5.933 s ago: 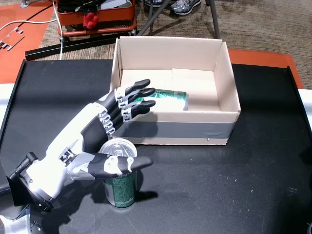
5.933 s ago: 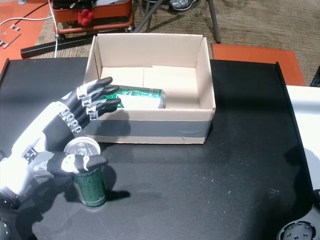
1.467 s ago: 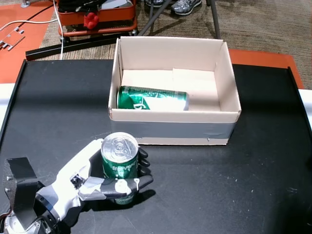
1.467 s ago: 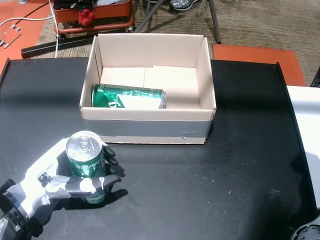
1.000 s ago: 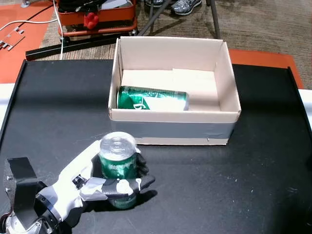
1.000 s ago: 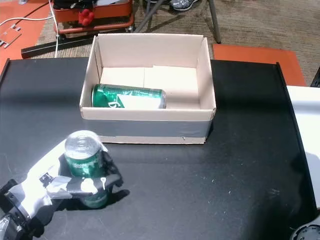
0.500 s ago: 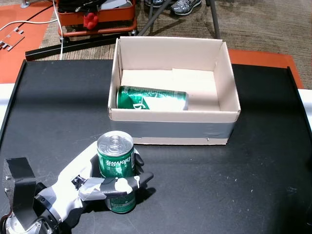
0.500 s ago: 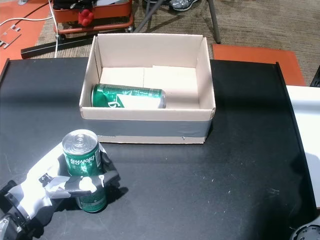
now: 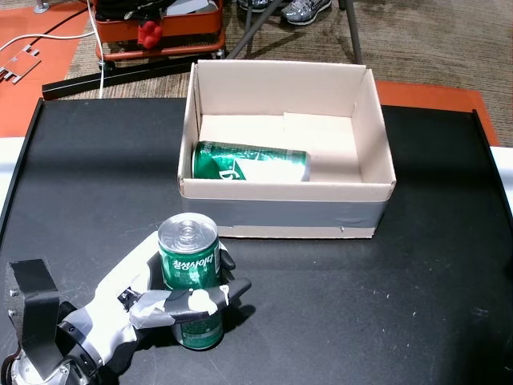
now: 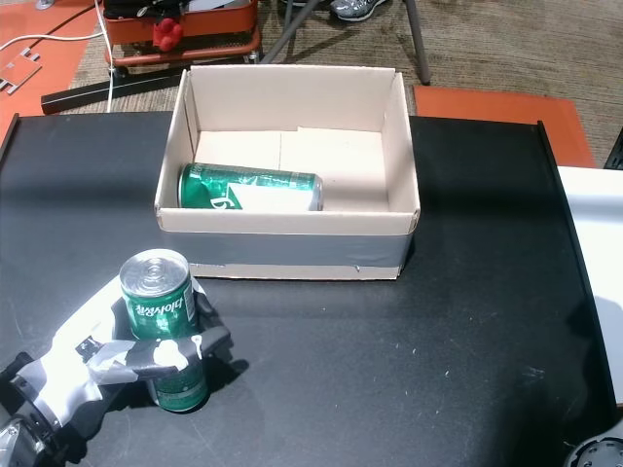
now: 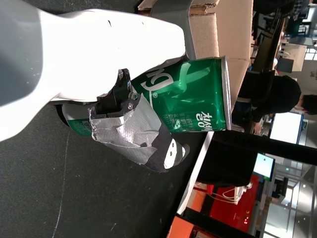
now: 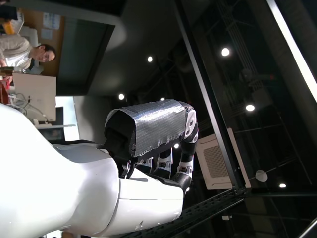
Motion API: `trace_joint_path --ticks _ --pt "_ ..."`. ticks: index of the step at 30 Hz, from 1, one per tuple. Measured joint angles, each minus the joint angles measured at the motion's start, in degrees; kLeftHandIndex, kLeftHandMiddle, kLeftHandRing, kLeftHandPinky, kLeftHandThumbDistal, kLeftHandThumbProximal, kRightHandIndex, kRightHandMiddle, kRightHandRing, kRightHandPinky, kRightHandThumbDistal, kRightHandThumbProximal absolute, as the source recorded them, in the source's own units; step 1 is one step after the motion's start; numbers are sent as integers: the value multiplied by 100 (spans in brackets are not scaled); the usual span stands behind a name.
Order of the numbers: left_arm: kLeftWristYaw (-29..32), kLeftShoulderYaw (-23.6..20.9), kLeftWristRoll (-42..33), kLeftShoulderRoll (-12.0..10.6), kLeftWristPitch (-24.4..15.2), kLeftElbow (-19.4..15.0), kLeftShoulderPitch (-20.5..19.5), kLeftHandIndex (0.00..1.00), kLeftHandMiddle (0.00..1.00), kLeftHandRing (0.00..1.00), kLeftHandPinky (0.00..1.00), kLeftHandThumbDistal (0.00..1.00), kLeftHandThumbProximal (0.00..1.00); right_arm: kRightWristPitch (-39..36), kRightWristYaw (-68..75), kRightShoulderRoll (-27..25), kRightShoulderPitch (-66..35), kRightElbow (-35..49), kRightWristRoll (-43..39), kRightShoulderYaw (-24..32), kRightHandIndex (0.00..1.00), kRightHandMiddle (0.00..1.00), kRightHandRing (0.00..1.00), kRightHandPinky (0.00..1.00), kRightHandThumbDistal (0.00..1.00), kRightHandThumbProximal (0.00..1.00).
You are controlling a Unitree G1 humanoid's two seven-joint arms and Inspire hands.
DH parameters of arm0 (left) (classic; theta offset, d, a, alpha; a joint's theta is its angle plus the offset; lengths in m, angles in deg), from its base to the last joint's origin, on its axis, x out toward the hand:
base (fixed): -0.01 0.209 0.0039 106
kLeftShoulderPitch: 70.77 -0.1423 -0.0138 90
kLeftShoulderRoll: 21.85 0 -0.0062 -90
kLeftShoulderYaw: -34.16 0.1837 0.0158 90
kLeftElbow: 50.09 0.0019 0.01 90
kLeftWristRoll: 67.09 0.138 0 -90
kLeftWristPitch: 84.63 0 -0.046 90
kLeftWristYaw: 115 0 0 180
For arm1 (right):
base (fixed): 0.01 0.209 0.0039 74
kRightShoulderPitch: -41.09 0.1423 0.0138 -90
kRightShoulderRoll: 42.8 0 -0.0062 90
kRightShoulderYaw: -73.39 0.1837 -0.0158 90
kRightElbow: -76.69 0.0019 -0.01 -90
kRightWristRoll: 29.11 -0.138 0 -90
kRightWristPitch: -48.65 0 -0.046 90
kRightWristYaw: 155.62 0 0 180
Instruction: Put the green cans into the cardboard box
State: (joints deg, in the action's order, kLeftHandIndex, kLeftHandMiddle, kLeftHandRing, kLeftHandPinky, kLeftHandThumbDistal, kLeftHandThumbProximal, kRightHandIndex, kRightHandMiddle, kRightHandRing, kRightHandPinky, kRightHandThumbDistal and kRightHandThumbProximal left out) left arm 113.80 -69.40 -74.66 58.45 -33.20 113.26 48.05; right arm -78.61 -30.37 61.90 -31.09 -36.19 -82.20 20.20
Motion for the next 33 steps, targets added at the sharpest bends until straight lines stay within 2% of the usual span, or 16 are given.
trace_joint_path --ticks 7,9,22,30,33 --pt "-11 -17 0 -13 19 0 0 32 15 19 19 41 0 8 12 0 0 -9 -6 -21 26 31 40 47 14 27" --pt "-25 -19 0 -14 19 0 0 33 16 20 20 41 0 16 2 0 0 -9 -6 -23 26 30 40 47 17 27" --pt "-24 -73 0 -15 64 0 1 35 16 20 20 38 0 -11 24 -1 1 -60 16 -29 25 29 39 46 17 28" --pt "71 -119 -8 -8 131 -1 56 32 12 17 20 42 0 -44 9 -1 43 -153 31 -37 26 31 40 47 16 28" --pt "180 -127 -10 12 129 -23 199 29 12 18 21 38 0 -77 2 0 76 -221 39 -40 27 31 40 47 17 30"
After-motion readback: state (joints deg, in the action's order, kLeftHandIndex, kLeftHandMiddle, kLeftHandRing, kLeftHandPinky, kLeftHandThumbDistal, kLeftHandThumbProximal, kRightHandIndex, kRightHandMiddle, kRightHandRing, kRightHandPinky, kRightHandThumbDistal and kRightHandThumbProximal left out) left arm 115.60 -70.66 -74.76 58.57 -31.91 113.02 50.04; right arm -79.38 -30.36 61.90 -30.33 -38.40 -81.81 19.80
